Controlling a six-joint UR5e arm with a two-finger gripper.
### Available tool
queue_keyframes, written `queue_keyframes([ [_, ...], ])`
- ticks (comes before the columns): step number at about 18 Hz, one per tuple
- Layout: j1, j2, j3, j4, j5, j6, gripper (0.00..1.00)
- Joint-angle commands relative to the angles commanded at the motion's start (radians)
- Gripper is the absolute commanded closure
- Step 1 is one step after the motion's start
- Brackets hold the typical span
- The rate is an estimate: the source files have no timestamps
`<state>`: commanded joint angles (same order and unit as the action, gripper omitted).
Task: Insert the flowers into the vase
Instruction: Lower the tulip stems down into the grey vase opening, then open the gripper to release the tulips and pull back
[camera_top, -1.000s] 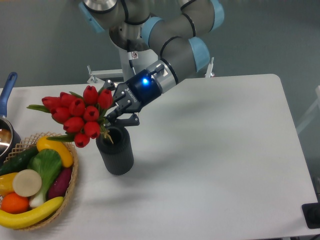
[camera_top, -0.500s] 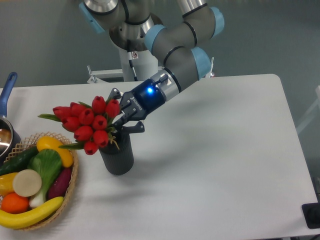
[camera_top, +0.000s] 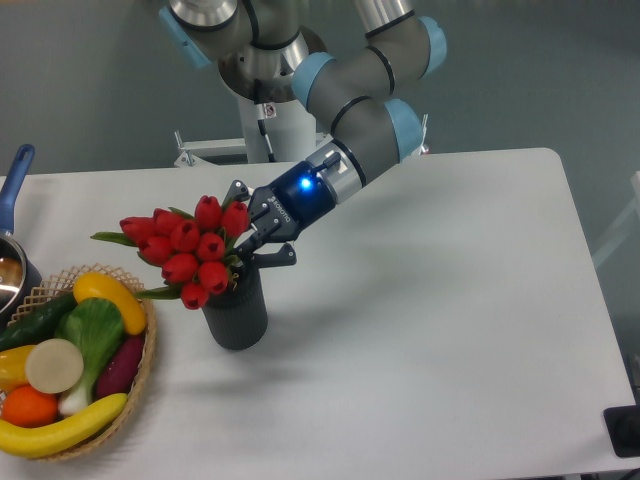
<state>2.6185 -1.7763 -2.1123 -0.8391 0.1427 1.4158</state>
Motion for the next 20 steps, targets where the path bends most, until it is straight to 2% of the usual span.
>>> queue_keyframes([
  [6, 0.002, -0.026, -0.003, 0.002, 0.003, 0.011, 0.68],
  [9, 0.002, -0.04, 0.0, 0.003, 0.003, 0.011, 0.58],
  [12, 0.003, -0.051, 0.003, 0.003, 0.006, 0.012, 0.54],
  [13, 0.003, -0.054, 0.003, 0.003, 0.006, 0.021, 0.49],
  [15, 0.003, -0.057, 0.003, 0.002, 0.006, 0.066, 0.28],
  [17, 0.005, -0.058, 0.0, 0.002, 0.006, 0.074, 0.23],
  [18, 0.005, -0.058, -0.002, 0.002, 0.006, 0.075, 0.11],
  [20, 0.009, -0.057, 0.0, 0.002, 0.006, 0.075, 0.0],
])
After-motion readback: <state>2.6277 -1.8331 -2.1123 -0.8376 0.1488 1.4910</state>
